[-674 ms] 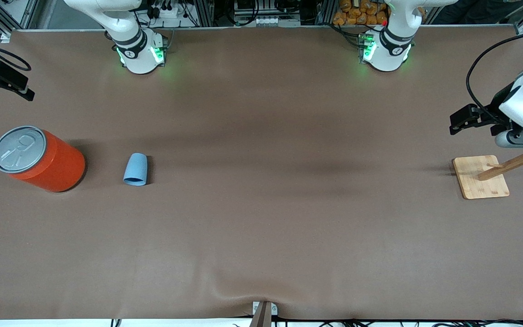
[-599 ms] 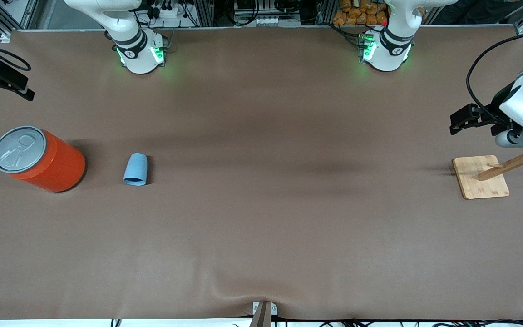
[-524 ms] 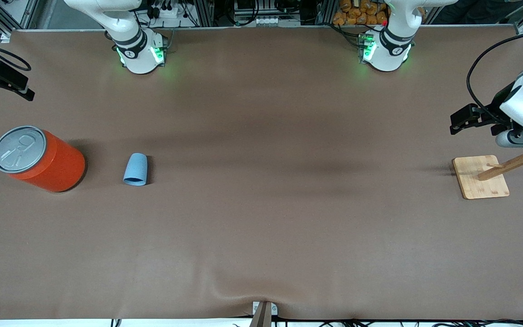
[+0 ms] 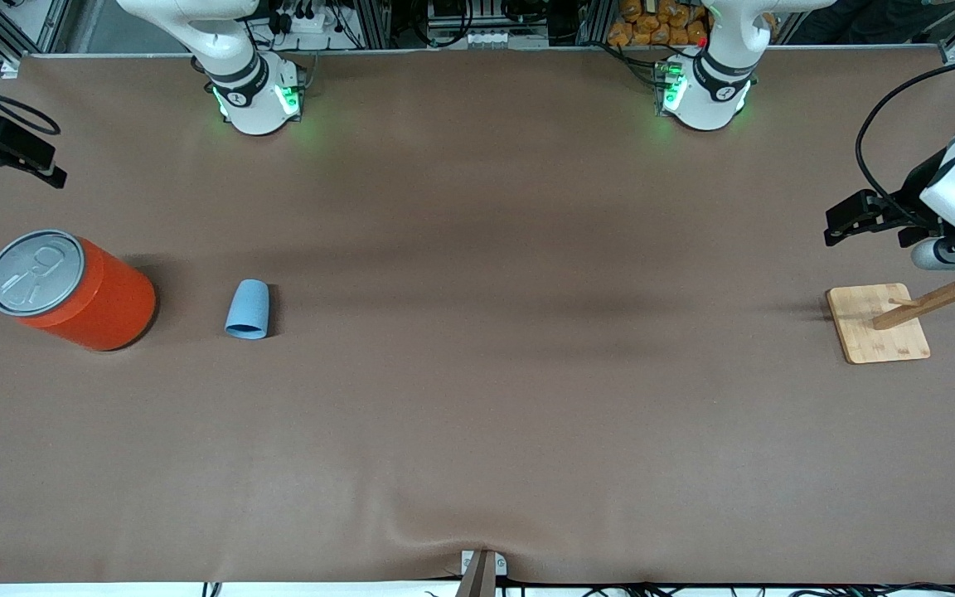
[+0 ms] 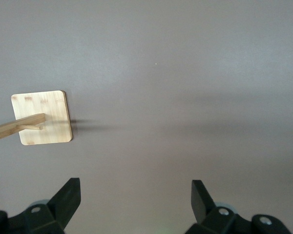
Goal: Flip cup
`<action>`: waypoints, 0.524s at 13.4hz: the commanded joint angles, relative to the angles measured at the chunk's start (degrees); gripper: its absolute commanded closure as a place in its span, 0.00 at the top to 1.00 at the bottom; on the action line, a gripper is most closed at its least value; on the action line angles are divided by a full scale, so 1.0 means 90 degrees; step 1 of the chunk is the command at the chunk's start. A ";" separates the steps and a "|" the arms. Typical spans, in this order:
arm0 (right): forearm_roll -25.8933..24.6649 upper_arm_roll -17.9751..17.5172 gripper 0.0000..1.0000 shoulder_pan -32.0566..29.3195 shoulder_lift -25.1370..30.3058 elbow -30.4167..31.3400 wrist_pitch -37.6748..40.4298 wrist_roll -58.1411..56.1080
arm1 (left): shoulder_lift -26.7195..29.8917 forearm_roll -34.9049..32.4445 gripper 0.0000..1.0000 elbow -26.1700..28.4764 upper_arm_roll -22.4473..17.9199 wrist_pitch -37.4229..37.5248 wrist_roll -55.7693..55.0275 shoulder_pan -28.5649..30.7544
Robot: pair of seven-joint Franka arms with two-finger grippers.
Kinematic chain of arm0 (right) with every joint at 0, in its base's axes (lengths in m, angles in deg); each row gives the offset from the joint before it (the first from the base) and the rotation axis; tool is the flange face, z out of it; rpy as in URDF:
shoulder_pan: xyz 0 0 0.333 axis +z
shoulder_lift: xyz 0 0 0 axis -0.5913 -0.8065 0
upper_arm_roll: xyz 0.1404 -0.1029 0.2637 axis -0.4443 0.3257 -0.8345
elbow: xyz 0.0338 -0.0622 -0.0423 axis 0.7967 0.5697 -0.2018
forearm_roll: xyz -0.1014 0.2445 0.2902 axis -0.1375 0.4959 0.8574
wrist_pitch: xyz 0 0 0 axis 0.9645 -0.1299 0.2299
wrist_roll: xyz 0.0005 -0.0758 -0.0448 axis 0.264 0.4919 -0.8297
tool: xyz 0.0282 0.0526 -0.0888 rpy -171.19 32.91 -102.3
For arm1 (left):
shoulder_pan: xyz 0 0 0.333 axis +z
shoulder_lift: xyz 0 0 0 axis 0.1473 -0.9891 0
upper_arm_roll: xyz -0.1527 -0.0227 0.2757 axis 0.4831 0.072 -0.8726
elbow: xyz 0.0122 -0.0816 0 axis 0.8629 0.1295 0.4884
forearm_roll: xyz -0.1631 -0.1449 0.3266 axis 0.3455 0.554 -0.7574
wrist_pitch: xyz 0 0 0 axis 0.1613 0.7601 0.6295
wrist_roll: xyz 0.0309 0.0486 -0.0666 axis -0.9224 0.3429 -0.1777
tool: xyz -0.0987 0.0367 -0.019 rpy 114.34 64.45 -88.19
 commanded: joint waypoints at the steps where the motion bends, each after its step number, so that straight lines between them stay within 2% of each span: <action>1: -0.0062 -0.0053 1.00 -0.0050 -0.0402 -0.0155 0.0064 -0.0174 | 0.0050 0.0120 1.00 -0.0055 -0.0001 0.0072 0.0086 0.0043; 2: -0.0043 -0.0053 1.00 -0.0022 -0.0790 -0.0155 0.0092 -0.0174 | 0.0050 0.0120 1.00 -0.0045 -0.0001 0.0062 0.0086 0.0043; 4: -0.0043 -0.0073 1.00 0.0018 -0.1047 0.0029 0.0248 -0.0087 | 0.0040 0.0120 1.00 -0.0045 -0.0011 0.0062 0.0086 0.0043; 5: -0.0004 -0.0073 1.00 0.0018 -0.1106 0.0369 0.0230 -0.0096 | 0.0040 0.0120 1.00 -0.0045 -0.0021 0.0062 0.0086 0.0043; 7: 0.0055 -0.0073 1.00 0.0018 -0.1068 0.1227 -0.0440 -0.0086 | 0.0040 0.0120 1.00 -0.0045 -0.0021 0.0062 0.0096 0.0043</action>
